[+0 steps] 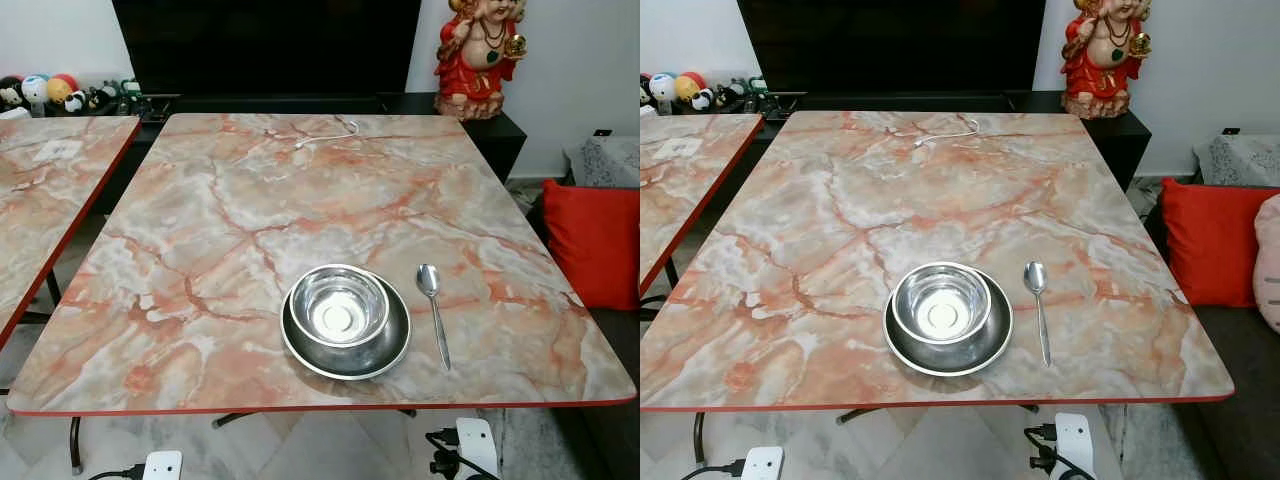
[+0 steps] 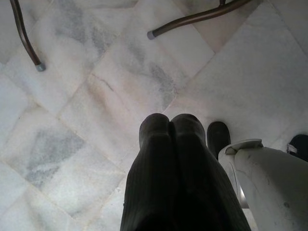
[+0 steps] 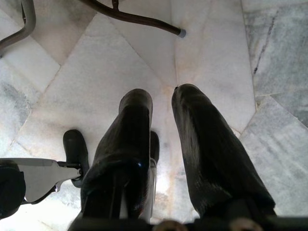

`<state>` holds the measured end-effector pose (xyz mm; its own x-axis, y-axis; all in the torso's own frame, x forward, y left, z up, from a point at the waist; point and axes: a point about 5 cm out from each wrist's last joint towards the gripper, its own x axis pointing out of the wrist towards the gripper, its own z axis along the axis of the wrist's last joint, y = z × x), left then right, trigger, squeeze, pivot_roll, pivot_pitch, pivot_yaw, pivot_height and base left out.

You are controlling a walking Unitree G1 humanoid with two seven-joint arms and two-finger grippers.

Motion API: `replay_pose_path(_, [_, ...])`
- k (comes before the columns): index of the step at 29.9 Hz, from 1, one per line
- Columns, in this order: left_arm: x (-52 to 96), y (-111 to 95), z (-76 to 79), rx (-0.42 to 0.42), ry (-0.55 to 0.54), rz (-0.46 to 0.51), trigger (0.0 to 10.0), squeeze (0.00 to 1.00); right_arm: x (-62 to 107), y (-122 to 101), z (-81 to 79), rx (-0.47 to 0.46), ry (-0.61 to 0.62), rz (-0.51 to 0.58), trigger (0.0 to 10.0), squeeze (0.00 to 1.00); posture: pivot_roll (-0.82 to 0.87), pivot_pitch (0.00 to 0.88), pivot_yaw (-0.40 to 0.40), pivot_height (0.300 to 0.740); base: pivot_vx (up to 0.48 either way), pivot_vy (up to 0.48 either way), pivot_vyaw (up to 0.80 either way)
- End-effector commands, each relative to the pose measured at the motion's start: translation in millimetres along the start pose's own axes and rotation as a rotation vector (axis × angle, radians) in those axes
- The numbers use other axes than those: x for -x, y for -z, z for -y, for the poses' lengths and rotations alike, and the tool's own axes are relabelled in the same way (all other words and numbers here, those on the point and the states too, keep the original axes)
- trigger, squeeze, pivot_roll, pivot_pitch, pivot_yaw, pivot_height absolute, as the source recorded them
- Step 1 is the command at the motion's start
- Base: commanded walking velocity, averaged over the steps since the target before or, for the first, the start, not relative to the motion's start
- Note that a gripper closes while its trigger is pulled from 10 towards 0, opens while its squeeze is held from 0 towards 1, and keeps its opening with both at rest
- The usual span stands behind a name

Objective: Setting the table

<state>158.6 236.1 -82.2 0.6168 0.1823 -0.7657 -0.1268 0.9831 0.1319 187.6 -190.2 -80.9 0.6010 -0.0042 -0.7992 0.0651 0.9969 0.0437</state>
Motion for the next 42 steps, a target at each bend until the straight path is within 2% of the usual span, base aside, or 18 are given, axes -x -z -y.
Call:
replay_pose_path(1, [0.8,4,0.2,0.007,0.001,-0.018,10.0,0.00,0.3,0,2.3,-0.013,0.010,0.002,10.0,0.00,-0.03,0.000,-0.006,0.740,0.000,0.000,0.00])
replay_pose_path(11, [0.8,4,0.2,0.007,0.001,-0.018,10.0,0.00,0.3,0,2.3,-0.013,0.010,0.002,10.0,0.00,-0.03,0.000,-0.006,0.740,0.000,0.000,0.00])
replay_pose_path(13, [4.1,12,-6.0,0.001,0.000,-0.025,10.0,0.00,0.8,9,-14.7,0.027,-0.080,-0.014,10.0,0.00,-0.02,0.000,0.007,0.740,0.000,0.000,0.00])
replay_pose_path(42, [4.4,12,-6.7,0.002,0.001,-0.023,10.0,0.00,0.8,10,-15.4,0.030,-0.086,-0.014,10.0,0.00,-0.02,0.000,0.007,0.740,0.000,0.000,0.00])
